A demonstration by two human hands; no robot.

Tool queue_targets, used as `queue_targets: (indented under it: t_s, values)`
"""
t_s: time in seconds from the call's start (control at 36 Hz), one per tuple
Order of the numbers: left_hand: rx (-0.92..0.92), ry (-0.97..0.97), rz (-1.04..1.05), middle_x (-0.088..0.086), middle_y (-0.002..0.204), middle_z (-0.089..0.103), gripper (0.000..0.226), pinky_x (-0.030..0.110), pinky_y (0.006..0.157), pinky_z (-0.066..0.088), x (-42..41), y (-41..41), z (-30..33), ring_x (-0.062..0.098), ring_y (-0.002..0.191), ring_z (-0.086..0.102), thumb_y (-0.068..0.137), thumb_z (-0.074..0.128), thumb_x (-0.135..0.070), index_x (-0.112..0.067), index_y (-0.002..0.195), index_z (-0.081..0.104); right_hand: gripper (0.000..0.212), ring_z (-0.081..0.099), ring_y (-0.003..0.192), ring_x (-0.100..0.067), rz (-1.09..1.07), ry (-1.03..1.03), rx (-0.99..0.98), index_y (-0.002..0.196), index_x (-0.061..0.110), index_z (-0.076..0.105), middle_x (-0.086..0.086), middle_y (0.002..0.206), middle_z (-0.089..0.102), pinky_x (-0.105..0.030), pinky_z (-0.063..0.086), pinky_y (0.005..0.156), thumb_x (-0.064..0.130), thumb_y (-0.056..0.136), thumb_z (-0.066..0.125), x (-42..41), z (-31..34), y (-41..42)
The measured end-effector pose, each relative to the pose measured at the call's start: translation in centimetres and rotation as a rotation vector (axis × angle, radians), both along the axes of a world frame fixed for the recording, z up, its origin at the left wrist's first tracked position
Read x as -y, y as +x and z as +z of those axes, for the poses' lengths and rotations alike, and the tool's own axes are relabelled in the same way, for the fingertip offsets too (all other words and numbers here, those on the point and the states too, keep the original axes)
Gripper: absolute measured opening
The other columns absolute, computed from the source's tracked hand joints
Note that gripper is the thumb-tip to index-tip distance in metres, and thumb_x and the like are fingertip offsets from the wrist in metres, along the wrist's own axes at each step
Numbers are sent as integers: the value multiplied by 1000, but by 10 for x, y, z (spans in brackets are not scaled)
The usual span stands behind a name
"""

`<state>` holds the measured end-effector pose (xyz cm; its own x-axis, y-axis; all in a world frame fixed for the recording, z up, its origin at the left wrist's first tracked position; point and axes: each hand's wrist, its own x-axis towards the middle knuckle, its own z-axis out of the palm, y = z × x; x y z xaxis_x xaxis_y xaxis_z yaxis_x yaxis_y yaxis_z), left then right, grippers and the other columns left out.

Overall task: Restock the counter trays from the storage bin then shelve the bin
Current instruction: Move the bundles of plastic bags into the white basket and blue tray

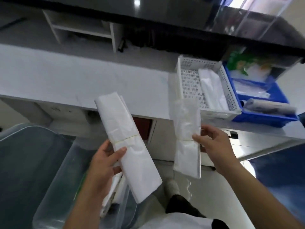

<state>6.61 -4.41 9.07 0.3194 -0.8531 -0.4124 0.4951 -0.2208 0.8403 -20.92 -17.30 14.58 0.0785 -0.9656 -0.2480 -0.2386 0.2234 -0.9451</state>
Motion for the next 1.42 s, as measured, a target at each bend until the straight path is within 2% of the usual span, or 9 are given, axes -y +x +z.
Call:
queue_targets:
  t_s: [0.19, 0.39, 0.64, 0.86, 0.97, 1.08, 1.22, 1.31, 1.42]
  values:
    - [99, 23, -59, 4, 114, 73, 50, 39, 66, 59, 72, -54, 26, 29, 96, 73, 68, 79, -26, -30, 116, 64, 25, 71, 84, -34, -91, 15, 114, 97, 24, 74, -12, 92, 72, -53, 60, 74, 4, 82, 72, 39, -6, -69]
    - [138, 44, -138, 8, 103, 76, 55, 34, 52, 55, 167, -129, 56, 27, 80, 75, 65, 81, -32, -37, 117, 65, 27, 71, 88, -26, -153, 19, 205, 104, 26, 71, -7, 96, 71, -46, 60, 73, 12, 81, 75, 111, -4, -152]
    - [281, 161, -180, -2, 105, 76, 39, 37, 66, 59, 289, -189, 65, 22, 88, 75, 86, 71, -22, -36, 122, 60, 22, 73, 77, -15, -110, 55, 252, 92, 33, 73, 3, 85, 73, -32, 57, 62, 17, 77, 76, 194, 0, -233]
    - [283, 226, -220, 2, 103, 77, 31, 32, 60, 58, 328, -203, 65, 19, 80, 75, 90, 65, -14, -28, 118, 64, 20, 72, 83, -30, -236, 68, 283, 96, 19, 73, -15, 94, 72, -42, 62, 65, 6, 81, 73, 212, -11, -259]
    - [285, 261, -239, 3, 101, 77, 29, 34, 63, 58, 351, -198, 61, 19, 81, 75, 90, 63, -11, -27, 115, 66, 20, 73, 79, -27, -326, 120, 282, 96, 15, 72, -13, 93, 73, -36, 57, 60, 3, 80, 72, 214, -15, -265]
    - [275, 252, -269, 3, 97, 78, 35, 31, 57, 57, 378, -191, 54, 21, 83, 76, 89, 63, -8, -26, 119, 62, 21, 73, 85, -30, -365, 119, 262, 97, 16, 72, -12, 96, 74, -43, 59, 68, 5, 79, 74, 221, -13, -271]
    - [273, 242, -299, 1, 90, 78, 49, 27, 51, 54, 410, -188, 41, 18, 73, 75, 85, 60, -2, -29, 127, 58, 27, 73, 85, -24, -507, 76, 240, 101, 15, 71, -7, 98, 74, -33, 57, 61, 8, 77, 77, 217, -4, -275]
    - [296, 287, -341, 3, 103, 73, 64, 27, 53, 53, 424, -190, 32, 21, 76, 73, 84, 56, 1, -33, 138, 49, 37, 73, 79, -19, -569, 51, 247, 104, 13, 69, -4, 95, 73, -30, 59, 58, 14, 69, 79, 207, -2, -269]
    - [359, 338, -434, 6, 107, 66, 70, 24, 45, 51, 430, -196, 20, 22, 77, 66, 85, 44, 10, -31, 142, 43, 26, 72, 91, -24, -508, 28, 157, 111, 10, 66, -7, 101, 74, -50, 59, 67, 10, 85, 70, 198, 0, -257]
